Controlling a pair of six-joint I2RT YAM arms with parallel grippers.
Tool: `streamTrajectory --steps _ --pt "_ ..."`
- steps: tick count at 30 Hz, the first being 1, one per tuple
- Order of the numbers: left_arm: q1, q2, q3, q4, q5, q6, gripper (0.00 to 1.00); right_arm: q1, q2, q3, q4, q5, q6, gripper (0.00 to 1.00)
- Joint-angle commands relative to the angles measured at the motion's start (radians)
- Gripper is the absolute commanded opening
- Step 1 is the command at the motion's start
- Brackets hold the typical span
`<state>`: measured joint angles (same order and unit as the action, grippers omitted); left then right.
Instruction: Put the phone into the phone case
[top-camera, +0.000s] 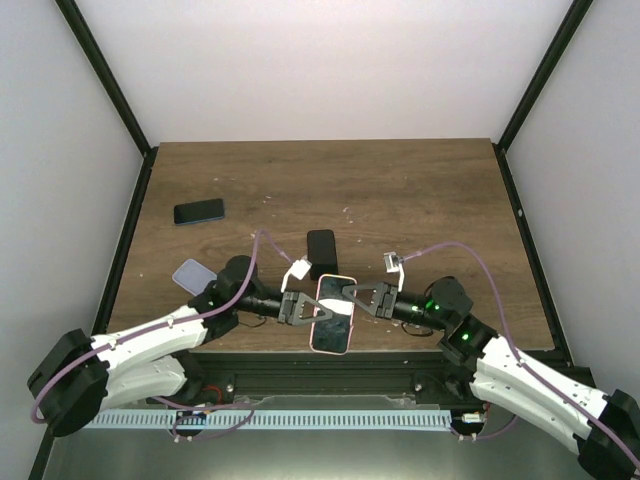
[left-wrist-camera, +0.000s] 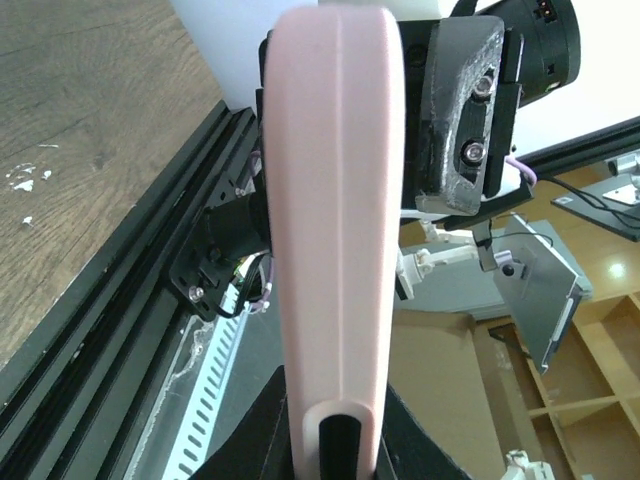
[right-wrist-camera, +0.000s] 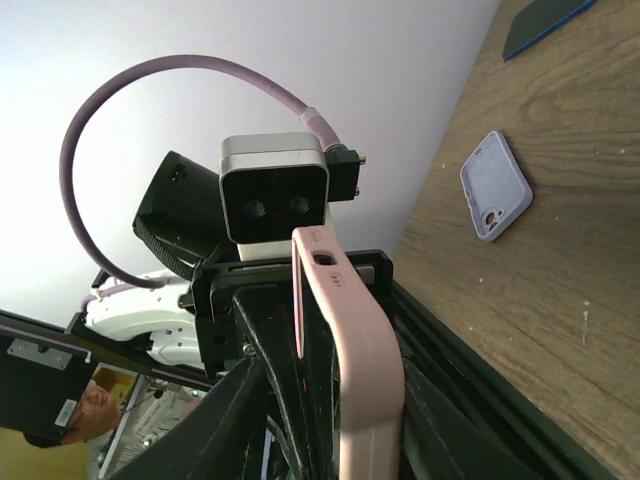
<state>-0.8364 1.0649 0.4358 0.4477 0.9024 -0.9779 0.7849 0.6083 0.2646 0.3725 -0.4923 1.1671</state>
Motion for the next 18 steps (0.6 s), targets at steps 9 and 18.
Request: streamTrajectory --steps 9,18 --pt "0.002 -0.004 0.016 -0.158 -0.045 0.051 0.13 -0.001 -0.012 0.057 0.051 0.035 0.008 0.01" --pt "0.004 -0.033 0.126 -0.186 -0.147 0.049 0.12 -0.001 0.013 0.047 -0.042 -0.068 -0.059 0.71"
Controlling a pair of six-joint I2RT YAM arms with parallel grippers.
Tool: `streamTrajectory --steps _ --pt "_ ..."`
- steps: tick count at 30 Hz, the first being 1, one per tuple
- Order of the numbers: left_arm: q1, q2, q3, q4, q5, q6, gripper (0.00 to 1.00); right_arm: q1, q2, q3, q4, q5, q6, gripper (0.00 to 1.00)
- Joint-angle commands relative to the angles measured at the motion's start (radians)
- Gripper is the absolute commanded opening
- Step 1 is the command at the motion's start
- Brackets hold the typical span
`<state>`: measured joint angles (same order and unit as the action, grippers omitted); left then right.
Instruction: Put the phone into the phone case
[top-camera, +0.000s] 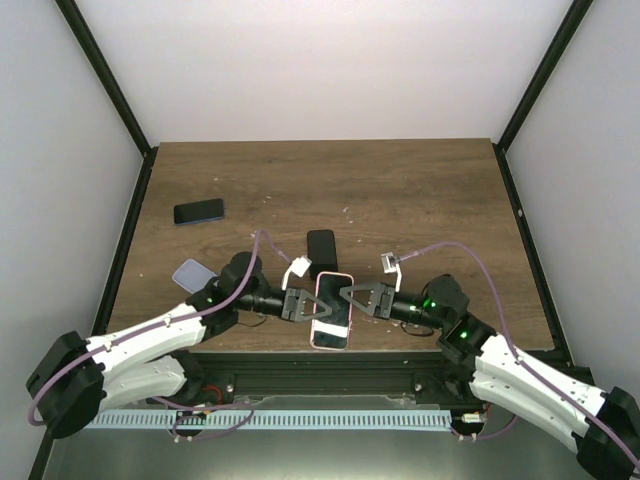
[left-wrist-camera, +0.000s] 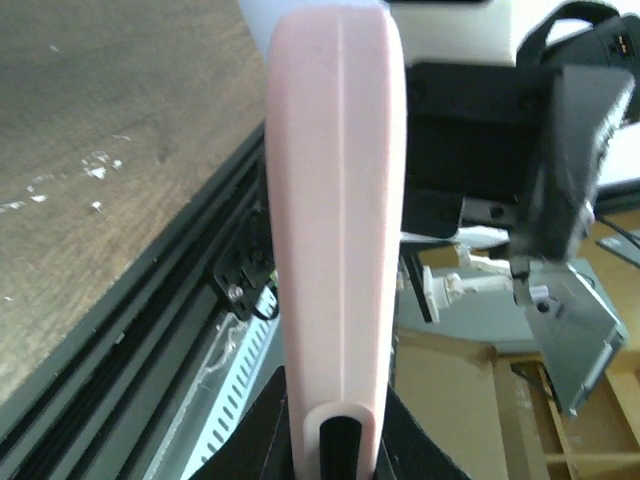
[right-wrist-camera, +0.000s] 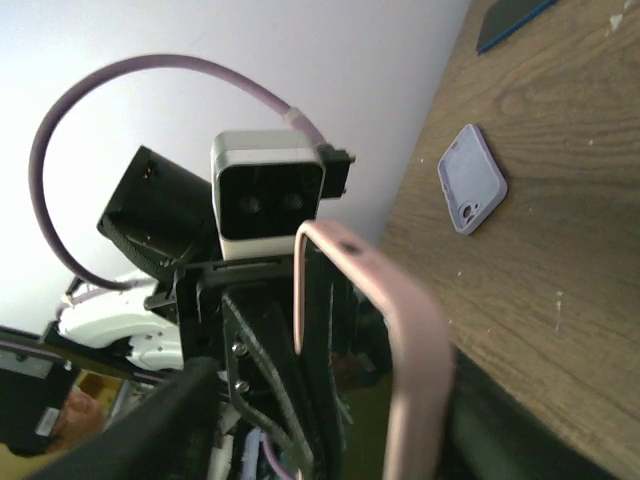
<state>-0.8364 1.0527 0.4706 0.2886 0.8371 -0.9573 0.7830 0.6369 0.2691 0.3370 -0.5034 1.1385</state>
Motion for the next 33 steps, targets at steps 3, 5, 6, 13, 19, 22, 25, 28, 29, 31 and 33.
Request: streamTrajectory --steps 3,5,6,13,19,22,25,28,29,31,33 --pt "0.011 -0.022 0.148 -0.068 -0.127 0.058 0.11 0.001 -0.037 0.007 -0.026 -0.073 -0.026 0.84" --pt "0.019 -0.02 0.162 -0.045 -0.138 0.047 0.11 0.001 -0.039 -0.008 -0.025 -0.088 -0.025 0.89" --pt "0.023 -0.02 0.166 -0.024 -0.145 0.041 0.11 0.001 -0.034 -0.013 -0.023 -0.101 -0.024 0.91" --pt "0.037 -0.013 0.189 -0.014 -0.197 0.037 0.11 0.001 -0.036 -0.022 0.015 -0.143 -0.008 0.83" --pt "0.042 -0.016 0.181 -0.035 -0.232 0.049 0.11 0.002 -0.058 -0.037 0.028 -0.138 0.034 0.51" --pt "0.044 -0.007 0.182 -0.054 -0.242 0.072 0.11 0.001 -0.069 -0.049 0.042 -0.137 0.063 0.26" --pt "0.044 -0.002 0.188 -0.09 -0.257 0.106 0.11 0.001 -0.085 -0.053 0.035 -0.119 0.082 0.1" --pt "0.044 0.004 0.199 -0.137 -0.266 0.142 0.11 0.001 -0.087 -0.05 0.013 -0.106 0.09 0.01" --pt "0.045 0.006 0.206 -0.152 -0.268 0.152 0.11 0.001 -0.084 -0.051 0.012 -0.104 0.094 0.01" --pt "0.044 0.009 0.211 -0.164 -0.259 0.166 0.11 0.001 -0.076 -0.05 0.01 -0.103 0.102 0.01" --pt "0.045 0.007 0.209 -0.164 -0.251 0.165 0.11 0.001 -0.067 -0.05 0.007 -0.102 0.106 0.01"
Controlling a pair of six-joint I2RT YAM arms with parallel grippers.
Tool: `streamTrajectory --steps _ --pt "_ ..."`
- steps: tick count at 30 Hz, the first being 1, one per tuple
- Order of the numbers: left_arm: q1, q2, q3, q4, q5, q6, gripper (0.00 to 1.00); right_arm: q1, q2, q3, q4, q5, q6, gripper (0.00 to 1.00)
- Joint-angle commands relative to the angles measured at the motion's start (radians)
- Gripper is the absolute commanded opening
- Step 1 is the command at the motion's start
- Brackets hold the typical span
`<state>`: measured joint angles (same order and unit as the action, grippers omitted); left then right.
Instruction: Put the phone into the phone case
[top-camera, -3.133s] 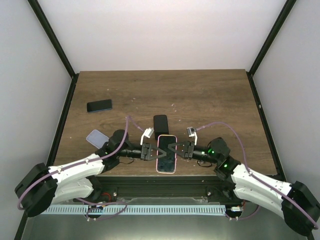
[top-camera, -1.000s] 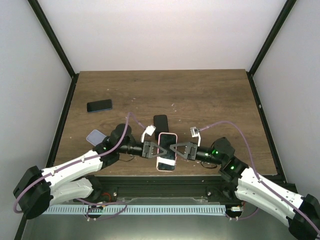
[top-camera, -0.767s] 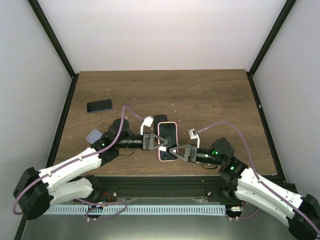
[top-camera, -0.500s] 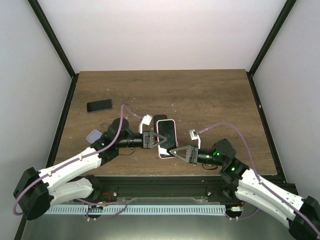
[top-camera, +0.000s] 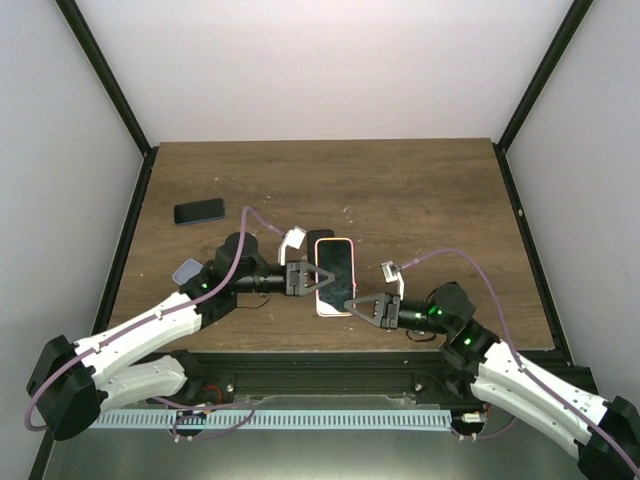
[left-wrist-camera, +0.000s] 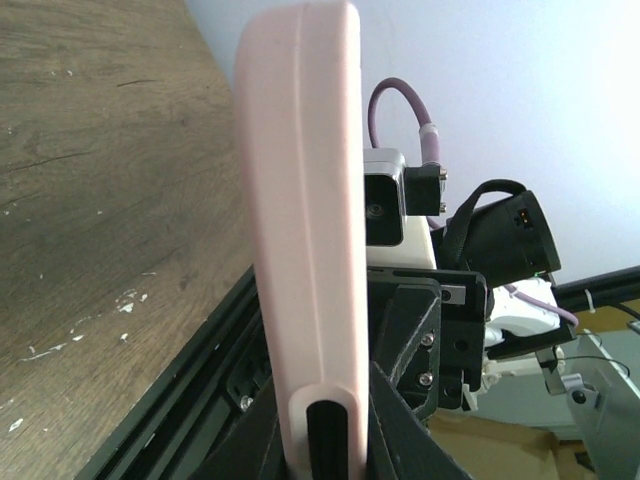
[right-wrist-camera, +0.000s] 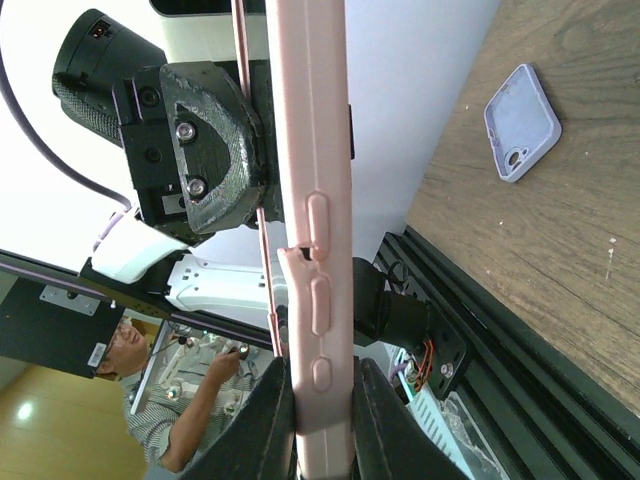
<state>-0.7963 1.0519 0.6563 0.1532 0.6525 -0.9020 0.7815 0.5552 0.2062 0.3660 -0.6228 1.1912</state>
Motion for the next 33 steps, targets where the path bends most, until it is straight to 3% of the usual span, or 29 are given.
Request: streamTrajectory --steps 1,10,17,20,27,33 --pt "0.005 0.005 0.021 -0.025 -0.06 0.106 0.12 0.002 0.017 0.015 -0.022 0.019 0.05 0.01" --pt "0.005 -0.014 -0.015 0.008 -0.036 0.06 0.36 0.002 0.012 0.025 -0.041 0.075 -0.045 0.01" --pt "0.003 -0.019 -0.019 -0.054 -0.085 0.076 0.54 0.002 0.0 0.015 -0.05 0.112 -0.068 0.01" --pt "0.004 -0.026 -0.001 -0.15 -0.158 0.102 0.63 0.002 -0.001 0.027 -0.095 0.149 -0.087 0.01" --pt "0.003 -0.078 0.045 -0.389 -0.357 0.159 0.97 -0.036 0.106 0.134 -0.332 0.275 -0.212 0.01" --pt "0.003 -0.079 0.073 -0.568 -0.541 0.184 1.0 -0.213 0.249 0.224 -0.391 0.196 -0.363 0.01"
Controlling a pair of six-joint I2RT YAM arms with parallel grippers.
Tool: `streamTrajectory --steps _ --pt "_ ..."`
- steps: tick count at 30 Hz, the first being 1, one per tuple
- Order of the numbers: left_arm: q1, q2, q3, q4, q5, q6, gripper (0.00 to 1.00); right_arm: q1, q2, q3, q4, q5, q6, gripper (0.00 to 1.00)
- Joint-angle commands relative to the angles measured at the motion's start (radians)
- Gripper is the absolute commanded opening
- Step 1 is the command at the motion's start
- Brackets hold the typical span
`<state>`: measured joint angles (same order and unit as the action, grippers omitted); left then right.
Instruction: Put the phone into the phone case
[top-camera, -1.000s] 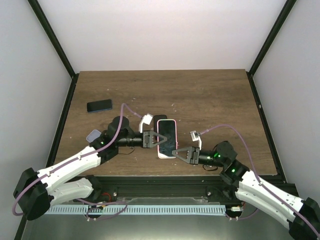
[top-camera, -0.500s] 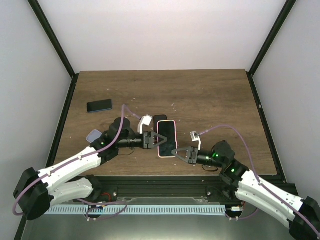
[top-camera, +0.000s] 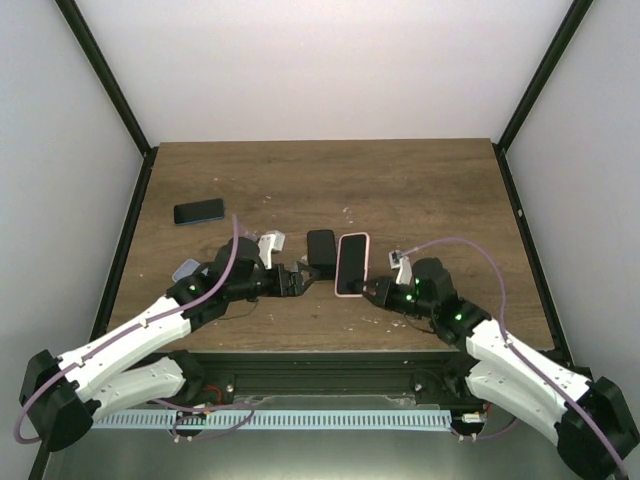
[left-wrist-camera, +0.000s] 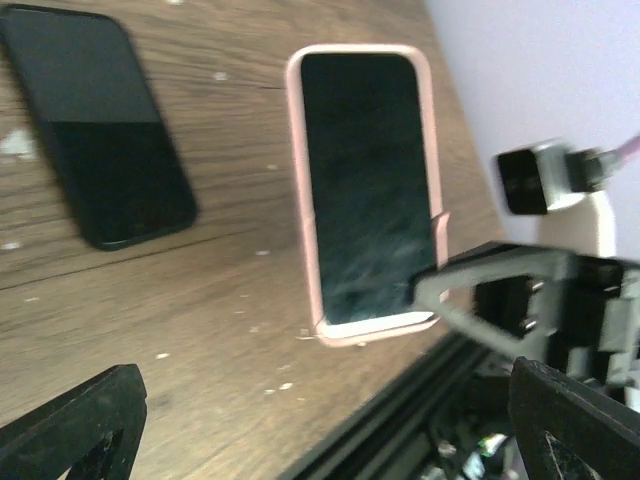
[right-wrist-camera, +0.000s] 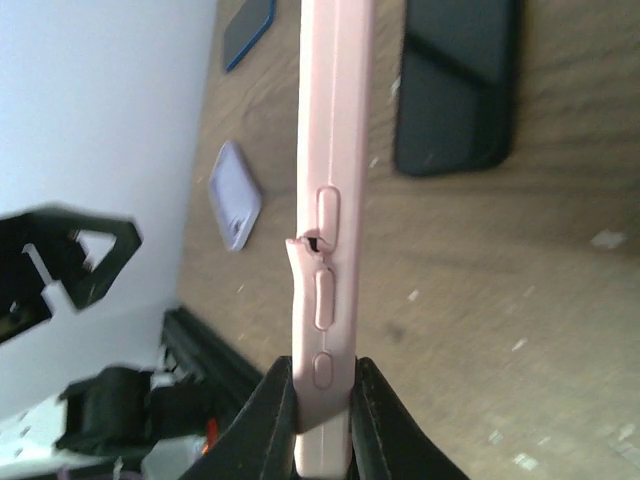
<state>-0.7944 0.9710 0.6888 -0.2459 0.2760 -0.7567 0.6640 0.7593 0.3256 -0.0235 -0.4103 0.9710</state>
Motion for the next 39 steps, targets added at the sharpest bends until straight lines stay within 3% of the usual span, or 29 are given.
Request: streamTrajectory --steps 1,6,15,21,25,31,39 --pt "0.003 0.011 0.049 -0.201 -0.192 0.044 1.0 -0.127 0.073 0.113 0.001 -0.041 -0.167 0.01" --pt "0.047 0.105 0.092 -0.312 -0.285 0.086 1.0 -0.249 0.241 0.173 0.001 -0.138 -0.254 0.01" --pt "0.337 0.185 0.032 -0.317 -0.227 -0.009 0.99 -0.422 0.521 0.186 0.103 -0.337 -0.312 0.01" --pt "0.506 0.189 -0.058 -0.275 -0.252 -0.122 0.85 -0.49 0.664 0.212 0.119 -0.392 -0.343 0.03" --pt "0.573 0.196 -0.072 -0.287 -0.346 -0.182 0.75 -0.506 0.747 0.239 0.1 -0.373 -0.366 0.12" --pt "0.586 0.283 -0.006 -0.355 -0.483 -0.203 0.66 -0.517 0.791 0.26 0.056 -0.308 -0.399 0.25" --pt "0.606 0.412 0.047 -0.353 -0.525 -0.202 0.5 -0.523 0.743 0.276 -0.017 -0.265 -0.397 0.59"
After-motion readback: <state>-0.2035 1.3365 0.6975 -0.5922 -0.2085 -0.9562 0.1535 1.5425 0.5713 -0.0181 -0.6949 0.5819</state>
